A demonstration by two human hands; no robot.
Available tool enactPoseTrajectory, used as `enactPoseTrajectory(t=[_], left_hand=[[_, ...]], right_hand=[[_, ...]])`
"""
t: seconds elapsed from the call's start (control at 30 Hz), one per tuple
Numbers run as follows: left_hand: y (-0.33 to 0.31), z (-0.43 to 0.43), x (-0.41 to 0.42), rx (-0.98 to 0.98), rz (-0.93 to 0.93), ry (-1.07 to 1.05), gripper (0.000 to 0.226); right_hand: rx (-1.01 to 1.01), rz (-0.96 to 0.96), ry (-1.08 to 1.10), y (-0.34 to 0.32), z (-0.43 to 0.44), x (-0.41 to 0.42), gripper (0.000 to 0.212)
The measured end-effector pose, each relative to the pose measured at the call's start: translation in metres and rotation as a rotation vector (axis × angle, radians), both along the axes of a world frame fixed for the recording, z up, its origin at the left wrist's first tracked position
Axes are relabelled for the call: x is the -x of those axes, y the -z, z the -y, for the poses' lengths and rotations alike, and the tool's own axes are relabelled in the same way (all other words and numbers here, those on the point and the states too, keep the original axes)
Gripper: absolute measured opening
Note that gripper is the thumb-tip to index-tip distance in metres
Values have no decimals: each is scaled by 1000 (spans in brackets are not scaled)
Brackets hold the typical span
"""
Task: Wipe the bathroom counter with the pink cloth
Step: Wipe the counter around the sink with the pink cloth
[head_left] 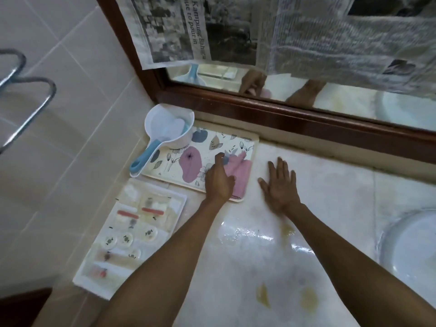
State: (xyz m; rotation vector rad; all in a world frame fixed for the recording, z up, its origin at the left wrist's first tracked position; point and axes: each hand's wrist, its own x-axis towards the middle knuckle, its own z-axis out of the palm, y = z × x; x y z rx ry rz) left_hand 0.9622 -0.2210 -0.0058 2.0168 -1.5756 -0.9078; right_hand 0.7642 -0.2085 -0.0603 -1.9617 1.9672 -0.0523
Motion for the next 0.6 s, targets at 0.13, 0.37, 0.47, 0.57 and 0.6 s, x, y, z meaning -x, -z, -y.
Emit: enactPoseTrajectory(t=[0.13,0.37,0.47,0.57,0.6], left_hand=[[-15,6,2,90,-99,20,77],[-58,23,30,211,-274,104,78],[-63,25,53,180,-403,82,80],[-49,20,82,135,-478,102,87],[-40,18,91,124,-457,137,89]], right_hand=[[9,21,-7,-1,-1,4,85],[-35,28,-36,-18,1,36,81],[-4,27,98,-21,-10,80,67],[18,1,199,-21,-27,131,67],[18,-2,227,-21,-32,145,70]])
